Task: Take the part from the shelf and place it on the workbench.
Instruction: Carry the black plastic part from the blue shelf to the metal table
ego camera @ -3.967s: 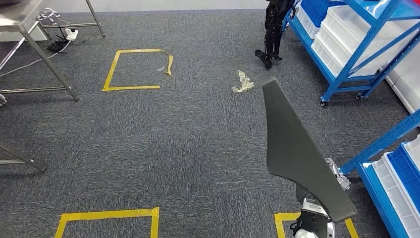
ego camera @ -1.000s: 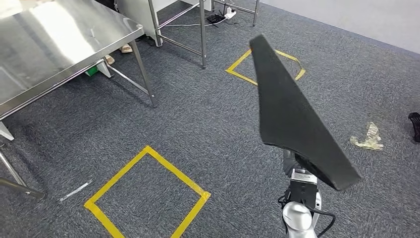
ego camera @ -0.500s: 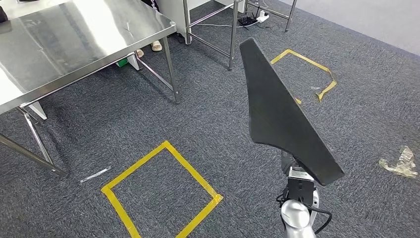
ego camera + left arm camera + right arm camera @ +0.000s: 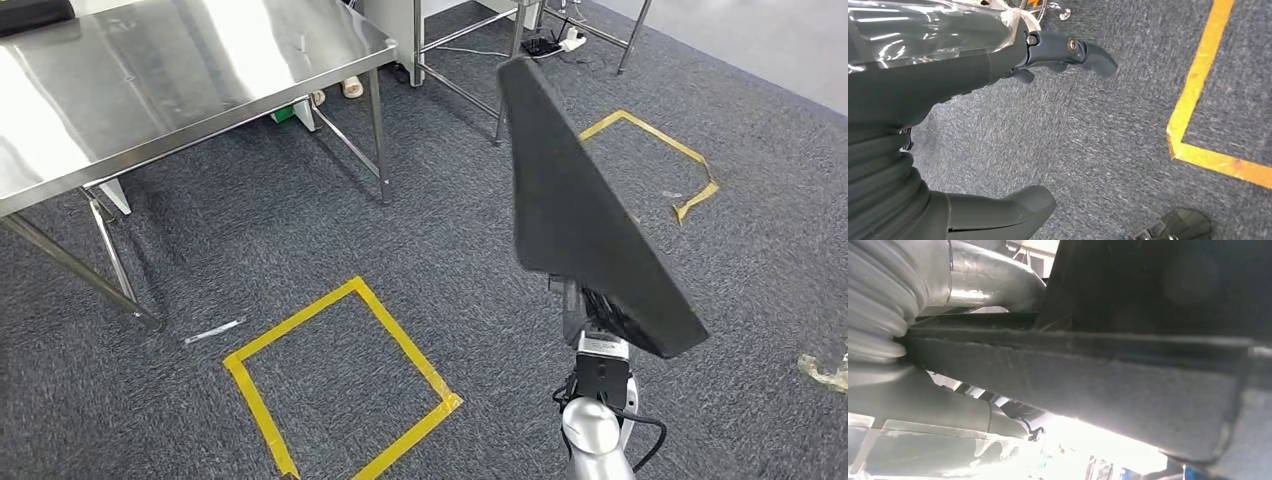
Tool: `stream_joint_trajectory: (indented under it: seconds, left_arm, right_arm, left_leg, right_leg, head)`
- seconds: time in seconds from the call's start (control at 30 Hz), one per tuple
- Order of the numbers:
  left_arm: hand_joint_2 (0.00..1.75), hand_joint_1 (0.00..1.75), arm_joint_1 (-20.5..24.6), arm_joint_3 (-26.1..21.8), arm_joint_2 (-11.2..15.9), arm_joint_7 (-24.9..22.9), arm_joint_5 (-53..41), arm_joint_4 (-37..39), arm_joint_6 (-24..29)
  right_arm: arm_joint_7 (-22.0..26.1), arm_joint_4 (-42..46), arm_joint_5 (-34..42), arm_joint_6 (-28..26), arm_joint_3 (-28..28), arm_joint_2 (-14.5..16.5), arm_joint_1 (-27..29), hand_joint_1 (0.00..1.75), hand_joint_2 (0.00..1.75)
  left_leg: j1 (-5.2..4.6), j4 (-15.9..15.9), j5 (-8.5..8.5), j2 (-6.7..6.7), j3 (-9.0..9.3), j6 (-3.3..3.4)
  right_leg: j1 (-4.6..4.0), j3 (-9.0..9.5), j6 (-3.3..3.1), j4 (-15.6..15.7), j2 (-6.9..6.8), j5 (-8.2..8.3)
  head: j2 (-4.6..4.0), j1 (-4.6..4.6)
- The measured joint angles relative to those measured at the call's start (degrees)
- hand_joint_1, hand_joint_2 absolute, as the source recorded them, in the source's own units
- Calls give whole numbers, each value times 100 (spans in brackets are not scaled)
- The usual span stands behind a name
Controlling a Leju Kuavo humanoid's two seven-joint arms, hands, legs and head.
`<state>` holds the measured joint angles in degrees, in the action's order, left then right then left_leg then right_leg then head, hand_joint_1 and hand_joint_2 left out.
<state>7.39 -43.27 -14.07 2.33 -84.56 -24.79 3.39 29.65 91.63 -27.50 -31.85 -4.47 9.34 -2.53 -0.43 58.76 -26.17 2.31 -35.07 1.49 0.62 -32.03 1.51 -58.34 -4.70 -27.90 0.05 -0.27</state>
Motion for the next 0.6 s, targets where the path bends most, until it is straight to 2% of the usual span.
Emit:
stream_joint_trajectory:
  seconds: [0.03,0.1,0.17,0.2,0.23,0.27,0.3,0.37,0.4,0.43,0.47,0.53,0.6]
  left_arm:
    - [175,0,1,1,0,1,0,1,2]
    - [175,0,15,1,-2,4,0,1,14]
    - [175,0,40,2,-14,9,0,2,21]
    - [175,0,47,3,-20,11,0,3,20]
    - [175,0,48,3,-26,11,0,4,19]
    - [175,0,47,2,-27,12,0,5,19]
    - [175,0,46,2,-27,13,0,7,19]
    - [175,0,47,2,-30,15,1,7,22]
    - [175,0,47,2,-30,17,1,7,26]
    - [175,0,47,2,-28,18,1,7,30]
    - [175,0,43,2,-26,19,1,8,33]
    - [175,0,28,-1,-17,19,2,9,36]
    - [175,0,17,-2,-10,17,2,10,40]
  right_arm:
    - [1,-4,-2,0,-10,1,-4,175,175]
    - [3,-8,-2,-1,-25,-1,-8,175,175]
    - [8,-15,1,-2,-30,-5,-5,175,175]
    - [9,-24,4,-3,-30,-7,-1,175,175]
    - [9,-34,7,-4,-28,-10,4,175,175]
    - [9,-44,10,-5,-27,-16,6,175,175]
    - [9,-51,12,-5,-26,-22,5,175,175]
    - [9,-56,16,-11,-26,-31,-1,175,175]
    - [10,-57,15,-14,-28,-31,-4,175,175]
    - [12,-59,15,-16,-30,-32,-4,175,175]
    - [14,-61,17,-19,-30,-33,-4,175,175]
    - [17,-62,21,-26,-33,-33,-6,175,175]
    - [18,-62,22,-36,-40,-30,-12,175,175]
  left_leg:
    - [11,-25,13,-46,17,37]
    - [44,-83,57,-146,64,116]
    - [62,-105,77,-255,84,159]
    - [61,-103,77,-315,81,164]
    - [61,-101,76,-381,80,164]
    - [62,-98,75,-448,82,163]
    - [66,-96,73,-515,88,159]
    - [73,-84,59,-640,104,131]
    - [65,-72,45,-692,104,106]
    - [57,-64,38,-733,97,77]
    - [49,-63,36,-763,88,49]
    - [57,-70,35,-789,74,2]
    - [59,109,-97,-619,-9,-50]
  right_leg:
    - [1,5,33,-1,-24,-15]
    - [3,-70,63,-209,107,-143]
    - [9,-373,40,-867,344,-434]
    - [11,-572,32,-1260,407,-575]
    - [12,-731,43,-1548,433,-657]
    - [16,-796,76,-1630,441,-643]
    - [24,-745,124,-1467,449,-532]
    - [59,-402,223,-666,540,-171]
    - [70,-233,232,-312,589,-32]
    - [71,-126,214,-91,627,50]
    - [62,-84,176,-9,640,77]
    - [58,-73,91,0,578,96]
    - [87,-59,3,17,514,102]
  head:
    - [1,-2]
    - [1,5]
    - [0,15]
    - [1,17]
    - [0,16]
    - [0,16]
    - [1,16]
    - [1,17]
    - [0,16]
    - [0,13]
    - [1,11]
    - [1,7]
    - [0,-4]
